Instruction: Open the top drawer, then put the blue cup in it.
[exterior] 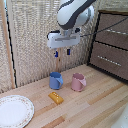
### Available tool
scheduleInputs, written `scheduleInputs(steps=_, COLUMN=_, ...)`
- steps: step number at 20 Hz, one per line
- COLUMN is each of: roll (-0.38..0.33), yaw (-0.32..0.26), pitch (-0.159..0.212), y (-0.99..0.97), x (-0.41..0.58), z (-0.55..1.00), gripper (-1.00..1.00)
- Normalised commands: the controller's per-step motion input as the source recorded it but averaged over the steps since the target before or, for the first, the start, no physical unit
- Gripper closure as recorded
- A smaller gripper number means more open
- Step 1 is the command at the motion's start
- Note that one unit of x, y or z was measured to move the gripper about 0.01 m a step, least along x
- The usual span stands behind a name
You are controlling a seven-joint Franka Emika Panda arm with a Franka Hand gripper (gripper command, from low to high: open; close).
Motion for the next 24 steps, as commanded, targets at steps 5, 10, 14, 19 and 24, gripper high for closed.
scheduleInputs(steps=5, roll=-0.236, yaw=0.033, pitch=-0.044, y=-0.27, x=0.0, z=0.46, gripper=-1.0)
scheduleInputs(steps=10, roll=-0.16, yaw=0.014, pitch=-0.038, y=-0.33, x=0.0, z=0.68, gripper=-1.0)
scheduleInputs(steps=14, roll=-0.248, yaw=0.027, pitch=-0.047, y=-0.38, x=-0.001, z=0.37, gripper=-1.0)
scheduleInputs(steps=19, roll=-0.343, yaw=0.05, pitch=-0.037, y=-0.37, x=-0.05, z=0.07, gripper=-1.0)
scheduleInputs(steps=24, roll=-0.375, yaw=0.052, pitch=0.0, y=-0.3, x=-0.124, z=0.0, gripper=-1.0)
